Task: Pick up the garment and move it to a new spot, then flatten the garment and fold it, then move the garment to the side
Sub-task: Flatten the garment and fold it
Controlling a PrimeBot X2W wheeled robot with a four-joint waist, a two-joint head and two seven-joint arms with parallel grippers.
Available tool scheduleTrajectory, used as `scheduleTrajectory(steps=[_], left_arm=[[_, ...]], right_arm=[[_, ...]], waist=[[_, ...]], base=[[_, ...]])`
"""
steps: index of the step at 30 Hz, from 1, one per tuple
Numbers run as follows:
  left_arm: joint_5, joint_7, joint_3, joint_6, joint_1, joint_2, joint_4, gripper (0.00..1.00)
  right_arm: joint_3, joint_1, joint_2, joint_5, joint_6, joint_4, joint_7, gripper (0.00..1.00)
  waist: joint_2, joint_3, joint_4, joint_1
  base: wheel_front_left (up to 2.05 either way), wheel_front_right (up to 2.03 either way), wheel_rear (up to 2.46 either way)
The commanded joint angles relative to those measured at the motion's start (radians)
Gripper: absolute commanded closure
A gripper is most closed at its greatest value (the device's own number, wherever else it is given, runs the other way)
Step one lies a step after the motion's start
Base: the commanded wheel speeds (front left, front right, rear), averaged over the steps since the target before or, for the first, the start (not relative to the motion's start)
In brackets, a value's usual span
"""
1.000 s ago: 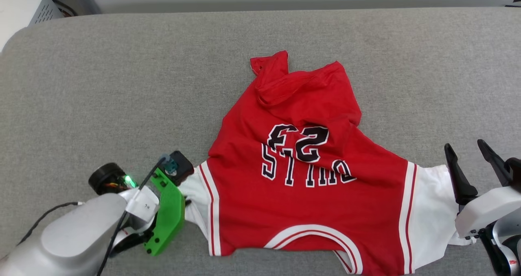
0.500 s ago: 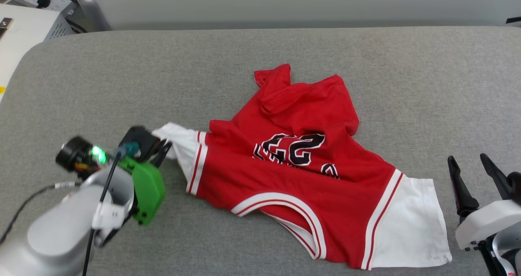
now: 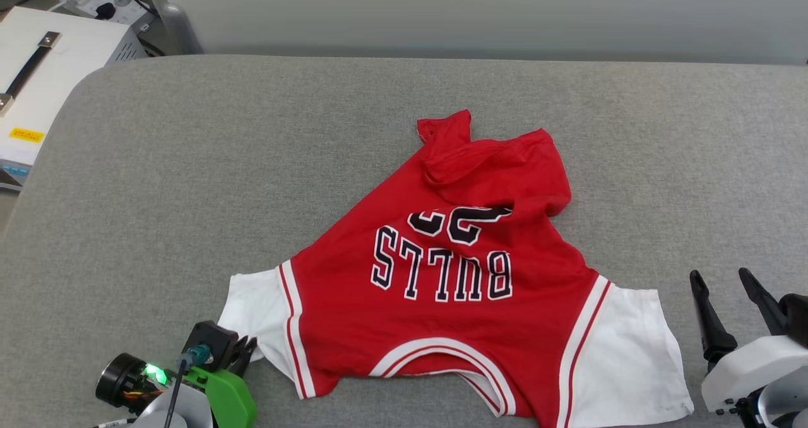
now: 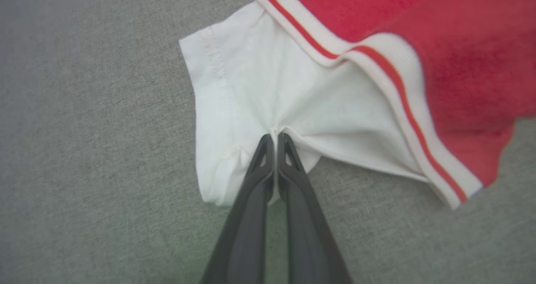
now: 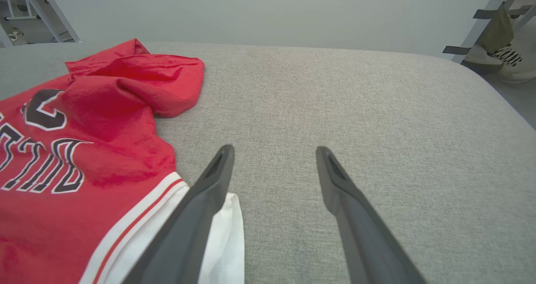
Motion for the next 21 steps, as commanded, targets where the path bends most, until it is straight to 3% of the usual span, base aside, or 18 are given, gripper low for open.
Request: scheduleTrajectory(steps=[1, 3, 4, 5, 6, 12, 21], left_arm=[[-0.016, -0.005, -0.003, -0.007, 0.027, -0.013, 0.023, 1.0], [-0.025, -0.019, 0.003, -0.009, 0.032, -0.026, 0.042, 1.0], [-0.027, -0.024, 0.006, -0.009, 0.032, -0.029, 0.047, 0.84], [-0.026, -0.033, 0.01, -0.007, 0.029, -0.031, 0.049, 0.37], [-0.02, -0.041, 0.014, -0.001, 0.025, -0.029, 0.048, 0.0], [-0.038, -0.059, 0.061, 0.008, 0.006, 0.017, -0.055, 0.0], [-0.071, 0.074, 0.139, 0.022, -0.113, 0.188, -0.338, 0.0]], right_arm=[[-0.003, 0.013, 0.004, -0.007, -0.001, 0.002, -0.002, 0.0], [-0.002, 0.018, 0.006, -0.008, -0.001, 0.0, 0.001, 0.0], [-0.003, 0.02, 0.006, -0.008, -0.001, -0.001, 0.002, 0.0], [-0.003, 0.022, 0.007, -0.008, -0.001, -0.002, 0.003, 0.0], [-0.003, 0.025, 0.008, -0.008, -0.001, -0.003, 0.003, 0.0], [-0.007, 0.053, 0.018, -0.01, -0.001, -0.017, 0.001, 0.0], [-0.01, 0.055, 0.032, -0.014, -0.001, -0.028, 0.003, 0.0]], waist=[[0.0, -0.011, 0.011, 0.0], [0.0, -0.021, 0.019, 0.0], [0.0, -0.024, 0.023, 0.0], [0.0, -0.03, 0.028, 0.0], [0.0, -0.034, 0.032, 0.0], [0.0, -0.061, 0.049, 0.0], [0.0, -0.066, 0.052, 0.0]], base=[[0.0, 0.0, 0.0], [0.0, 0.0, 0.0], [0.0, 0.0, 0.0], [0.0, 0.0, 0.0], [0.0, 0.0, 0.0], [0.0, 0.0, 0.0], [0.0, 0.0, 0.0]])
